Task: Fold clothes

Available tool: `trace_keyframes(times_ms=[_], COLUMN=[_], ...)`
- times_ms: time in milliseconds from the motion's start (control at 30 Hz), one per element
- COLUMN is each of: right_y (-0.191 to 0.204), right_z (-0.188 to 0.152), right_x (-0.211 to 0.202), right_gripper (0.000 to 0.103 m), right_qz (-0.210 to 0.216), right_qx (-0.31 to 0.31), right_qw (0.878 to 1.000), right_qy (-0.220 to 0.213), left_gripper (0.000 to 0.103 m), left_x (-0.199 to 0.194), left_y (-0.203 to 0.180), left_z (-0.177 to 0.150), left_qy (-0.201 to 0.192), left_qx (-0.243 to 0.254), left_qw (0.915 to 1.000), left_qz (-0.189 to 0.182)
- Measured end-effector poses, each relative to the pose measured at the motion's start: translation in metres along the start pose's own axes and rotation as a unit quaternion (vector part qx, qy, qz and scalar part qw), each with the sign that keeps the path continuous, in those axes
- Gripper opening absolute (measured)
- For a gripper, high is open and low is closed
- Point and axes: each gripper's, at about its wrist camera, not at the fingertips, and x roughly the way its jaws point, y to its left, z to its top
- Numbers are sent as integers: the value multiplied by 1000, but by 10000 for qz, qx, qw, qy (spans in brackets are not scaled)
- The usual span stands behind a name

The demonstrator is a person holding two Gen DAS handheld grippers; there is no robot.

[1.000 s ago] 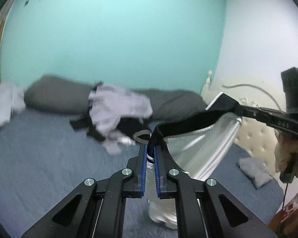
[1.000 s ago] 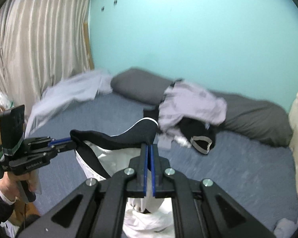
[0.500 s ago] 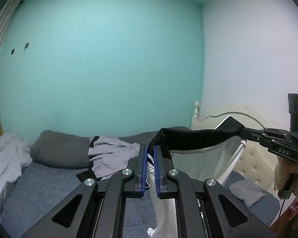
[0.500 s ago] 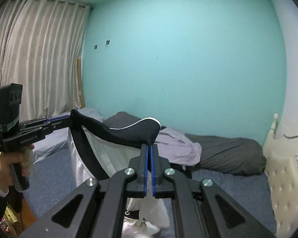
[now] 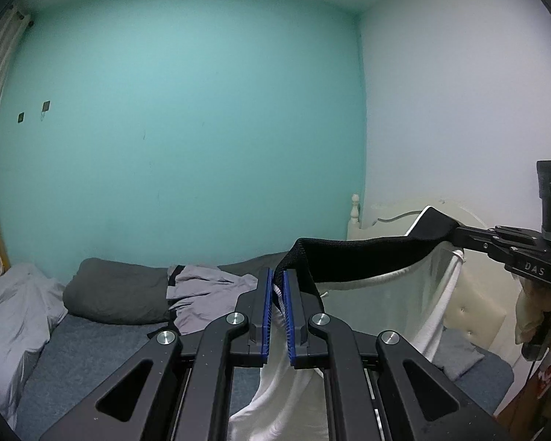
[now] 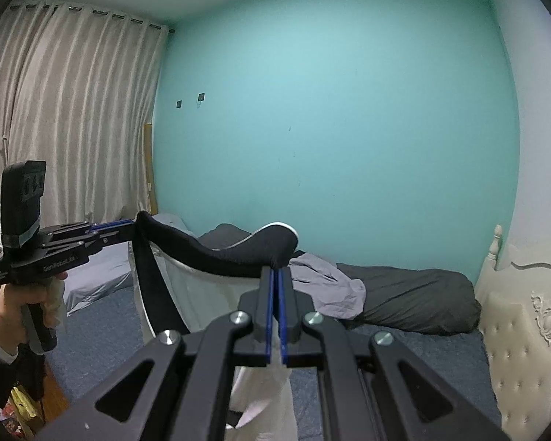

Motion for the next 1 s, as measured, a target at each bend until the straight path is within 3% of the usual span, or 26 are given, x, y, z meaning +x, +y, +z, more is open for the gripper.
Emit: trace_keyframes(times_ms=[400,567,733,833,1000], right_y=[29,40,32,26,16], right_z=[30,29,4,-13,-41], right_x=[-90,-98,-58,-30,16], right_gripper=[2,2,2,2,2], right_qz=[-152,-195,-166,-142,-102], right_qx=[-114,26,169,254,396], right_qw=[9995,9997,9995,9986,9958], right_qy=[-252,-169,197,432,824], left_gripper=[6,6,6,0,0], left_x=[-68,-74,-55,-30,43], left_y=[-31,-36,-31,-22,-10], left_z=[34,28,8,-7,-64], left_qy=[-262,-118,182,360,947], left_qx=[92,98,-58,-128,-316], left_qw=[9996,9998,9997,9992,9944], left_qz=[-59,-101,-143,-134,-342])
